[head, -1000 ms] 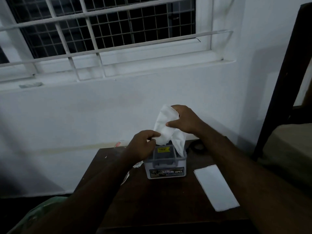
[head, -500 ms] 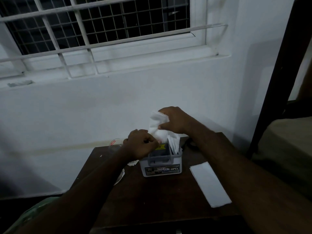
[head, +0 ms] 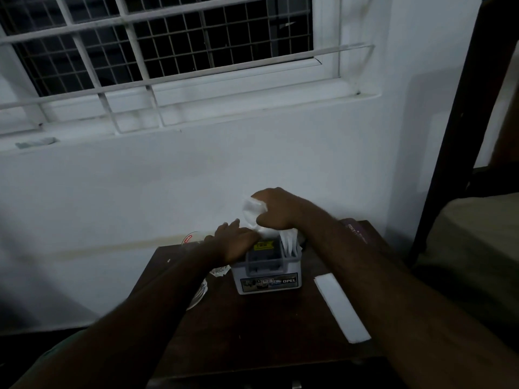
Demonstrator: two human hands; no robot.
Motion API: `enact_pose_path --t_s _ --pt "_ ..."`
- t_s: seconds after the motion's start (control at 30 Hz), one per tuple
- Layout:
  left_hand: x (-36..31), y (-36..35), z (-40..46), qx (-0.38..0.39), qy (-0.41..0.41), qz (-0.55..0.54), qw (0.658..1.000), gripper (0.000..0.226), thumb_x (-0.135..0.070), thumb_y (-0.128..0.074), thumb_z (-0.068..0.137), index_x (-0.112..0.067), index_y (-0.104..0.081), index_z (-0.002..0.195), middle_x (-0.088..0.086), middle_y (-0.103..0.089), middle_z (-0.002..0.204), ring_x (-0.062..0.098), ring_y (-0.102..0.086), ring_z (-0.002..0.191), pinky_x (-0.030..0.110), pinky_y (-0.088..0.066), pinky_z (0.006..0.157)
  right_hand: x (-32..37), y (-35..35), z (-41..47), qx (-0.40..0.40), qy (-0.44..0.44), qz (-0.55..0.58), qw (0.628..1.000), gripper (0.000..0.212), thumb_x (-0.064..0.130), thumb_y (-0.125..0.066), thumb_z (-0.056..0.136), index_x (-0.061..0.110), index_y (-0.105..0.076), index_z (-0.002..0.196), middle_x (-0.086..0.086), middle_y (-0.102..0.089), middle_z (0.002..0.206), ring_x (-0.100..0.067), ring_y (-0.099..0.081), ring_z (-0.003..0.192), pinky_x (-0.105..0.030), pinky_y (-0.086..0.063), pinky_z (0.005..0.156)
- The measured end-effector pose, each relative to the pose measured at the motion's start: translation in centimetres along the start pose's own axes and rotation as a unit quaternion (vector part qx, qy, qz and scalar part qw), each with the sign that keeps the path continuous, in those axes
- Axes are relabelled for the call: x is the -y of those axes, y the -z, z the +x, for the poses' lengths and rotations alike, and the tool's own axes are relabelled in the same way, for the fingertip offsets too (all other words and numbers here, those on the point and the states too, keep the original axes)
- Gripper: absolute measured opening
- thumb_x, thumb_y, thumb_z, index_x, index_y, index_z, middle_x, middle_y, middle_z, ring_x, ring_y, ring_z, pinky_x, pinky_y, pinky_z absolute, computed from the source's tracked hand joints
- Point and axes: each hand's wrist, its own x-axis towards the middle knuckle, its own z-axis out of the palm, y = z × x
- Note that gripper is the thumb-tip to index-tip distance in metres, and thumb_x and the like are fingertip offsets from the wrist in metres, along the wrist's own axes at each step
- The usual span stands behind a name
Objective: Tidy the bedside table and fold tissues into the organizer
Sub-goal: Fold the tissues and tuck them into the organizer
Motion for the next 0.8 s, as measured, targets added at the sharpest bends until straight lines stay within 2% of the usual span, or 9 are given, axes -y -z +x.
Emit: enact_pose_path --t_s 0.1,0.17,0.3,0.4,0.47,0.53,0.6,0.7,0.8 --pt "0.5 0.0 0.0 -0.118 -0.07 -0.048 0.989 0.034 -0.044 -0.053 0.084 -0.024 -0.069 0.105 0.006 -0.062 0.125 0.026 -0.053 0.121 0.038 -0.04 0.101 -0.1 -0.9 0.2 0.03 -0.01 -0.025 0.999 0.022 0.011 -0.054 0.088 0.003 -0.062 0.107 -0.013 -0.066 0.113 -0.027 -0.059 0.103 -0.03 -0.042 0.083" --pt "1.1 0.1 -0.2 -0.229 -0.083 -0.114 0.963 0.027 -0.038 -0.07 0.073 -0.026 -0.063 0.096 -0.004 -0.064 0.11 0.018 -0.057 0.107 0.037 -0.044 0.091 -0.4 -1.2 0.4 0.033 -0.017 -0.037 0.999 0.022 0.01 -0.055 0.087 0.004 -0.062 0.107 -0.014 -0.065 0.114 -0.028 -0.06 0.105 -0.035 -0.047 0.09" --pt "1.2 0.2 0.0 -0.205 -0.076 -0.272 0.937 0.074 -0.017 -0.085 0.07 -0.014 -0.039 0.127 -0.001 -0.066 0.095 0.023 -0.062 0.101 0.039 -0.052 0.088 -1.1 -1.2 0.3 0.039 -0.034 -0.08 0.995 0.042 0.02 -0.064 0.085 0.015 -0.056 0.126 -0.007 -0.06 0.128 -0.026 -0.054 0.118 -0.045 -0.044 0.098" --pt "1.2 0.0 0.7 -0.206 -0.067 -0.213 0.953 0.069 -0.024 -0.082 0.075 -0.017 -0.042 0.131 -0.004 -0.065 0.073 0.014 -0.065 0.073 0.027 -0.049 0.064 -1.6 -0.2 -0.1 0.013 -0.068 -0.036 0.997 0.066 0.045 -0.078 0.071 0.019 -0.054 0.127 -0.005 -0.06 0.125 -0.025 -0.055 0.114 -0.046 -0.046 0.097" --pt "1.0 -0.1 0.9 -0.212 -0.067 -0.151 0.963 0.056 -0.028 -0.079 0.077 -0.018 -0.05 0.123 -0.001 -0.066 0.079 0.017 -0.065 0.077 0.032 -0.052 0.066 -1.7 0.8 -0.3 0.043 -0.126 -0.031 0.991 0.091 0.058 -0.081 0.06 0.017 -0.046 0.133 -0.007 -0.054 0.13 -0.026 -0.053 0.115 -0.047 -0.046 0.097" --pt "0.8 -0.1 1.0 -0.194 -0.066 -0.097 0.974 0.05 -0.03 -0.076 0.079 -0.017 -0.053 0.122 0.004 -0.068 0.1 0.024 -0.065 0.096 0.041 -0.054 0.084 -1.6 1.2 -0.5 0.08 -0.175 -0.074 0.978 0.1 0.059 -0.081 0.06 0.013 -0.038 0.138 -0.01 -0.049 0.136 -0.028 -0.052 0.12 -0.046 -0.046 0.098" --pt "0.4 -0.1 1.1 -0.171 -0.054 -0.045 0.983 0.049 -0.033 -0.071 0.083 -0.016 -0.052 0.124 0.007 -0.064 0.118 0.028 -0.059 0.109 0.046 -0.048 0.096 -1.6 1.0 -0.6 0.093 -0.19 -0.118 0.97 0.09 0.042 -0.082 0.067 0.01 -0.036 0.138 -0.011 -0.048 0.138 -0.03 -0.052 0.121 -0.046 -0.047 0.098" --pt "0.0 0.2 1.2 -0.158 -0.052 -0.011 0.986 0.046 -0.033 -0.068 0.084 -0.015 -0.052 0.123 0.008 -0.061 0.123 0.029 -0.055 0.114 0.049 -0.043 0.101 -1.2 1.0 -0.9 0.094 -0.188 -0.131 0.969 0.069 0.013 -0.074 0.076 0.007 -0.039 0.136 -0.015 -0.049 0.136 -0.031 -0.055 0.118 -0.04 -0.051 0.093" --pt "-0.2 0.5 1.1 -0.152 -0.056 -0.004 0.987 0.046 -0.032 -0.068 0.084 -0.015 -0.052 0.123 0.008 -0.06 0.124 0.028 -0.055 0.115 0.05 -0.041 0.102 -0.6 1.7 -1.3 0.098 -0.191 -0.108 0.971 0.061 0.007 -0.071 0.078 0.006 -0.045 0.133 -0.015 -0.052 0.132 -0.03 -0.061 0.11 -0.037 -0.053 0.086"
